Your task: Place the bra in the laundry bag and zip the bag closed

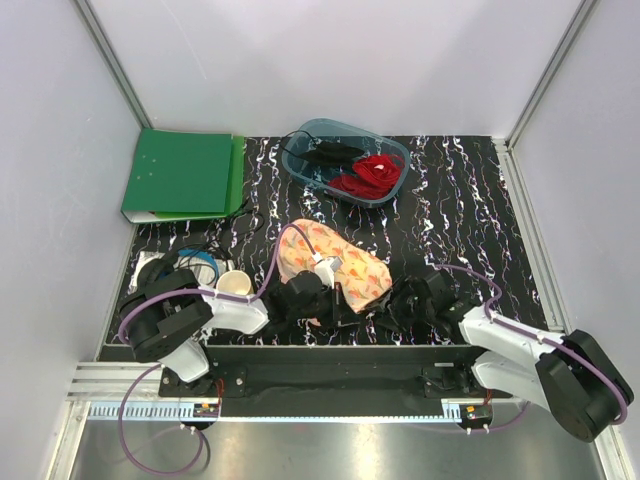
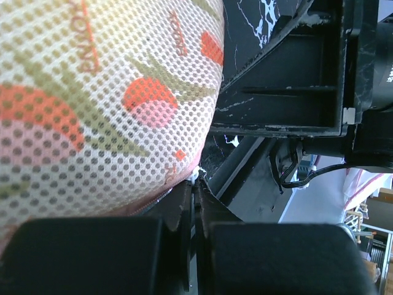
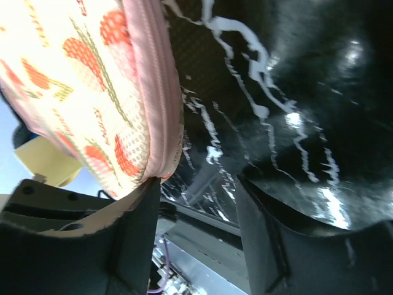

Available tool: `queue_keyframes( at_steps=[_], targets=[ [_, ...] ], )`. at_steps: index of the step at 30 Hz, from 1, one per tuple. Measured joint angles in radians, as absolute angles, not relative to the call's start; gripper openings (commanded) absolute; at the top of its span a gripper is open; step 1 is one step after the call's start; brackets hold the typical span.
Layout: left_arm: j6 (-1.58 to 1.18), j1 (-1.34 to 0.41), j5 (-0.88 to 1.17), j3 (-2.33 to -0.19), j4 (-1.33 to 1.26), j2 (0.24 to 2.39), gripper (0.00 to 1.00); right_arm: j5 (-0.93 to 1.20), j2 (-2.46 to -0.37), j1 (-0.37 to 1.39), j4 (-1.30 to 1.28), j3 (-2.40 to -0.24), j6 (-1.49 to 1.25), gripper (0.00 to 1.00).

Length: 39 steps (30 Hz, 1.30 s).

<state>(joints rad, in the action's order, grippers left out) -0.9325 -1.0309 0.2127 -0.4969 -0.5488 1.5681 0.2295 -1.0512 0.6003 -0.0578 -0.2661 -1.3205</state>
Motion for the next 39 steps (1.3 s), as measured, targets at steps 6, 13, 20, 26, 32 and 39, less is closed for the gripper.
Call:
queue_keyframes(
  at_steps=[6, 13, 20, 26, 32, 39],
  targets=[
    [-0.936, -1.031, 0.215, -0.498, -0.553, 1.576, 0.00, 0.229, -1.036, 0.602, -0.019, -0.266, -1.341, 0.63],
    [-0.937, -1.031, 0.224, -0.537, -0.540, 1.588, 0.00, 0.224, -0.870, 0.606, -0.056, -0.263, -1.350, 0.70],
    [-0.936, -1.031, 0.233, -0.550, -0.537, 1.589, 0.00, 0.222, -0.985, 0.608, -0.044, -0.279, -1.350, 0.55],
    [-0.934, -1.031, 0.233, -0.550, -0.517, 1.589, 0.00, 0.215, -1.037, 0.609, 0.001, -0.287, -1.357, 0.03],
    [-0.928, -0.968, 0.224, -0.501, -0.476, 1.536, 0.00, 0.240, -0.989, 0.507, -0.003, -0.278, -1.317, 0.00],
    [-0.839, -0.815, 0.160, -0.409, -0.294, 1.343, 0.00, 0.354, -0.956, 0.327, -0.128, -0.297, -1.124, 0.26]
  ],
)
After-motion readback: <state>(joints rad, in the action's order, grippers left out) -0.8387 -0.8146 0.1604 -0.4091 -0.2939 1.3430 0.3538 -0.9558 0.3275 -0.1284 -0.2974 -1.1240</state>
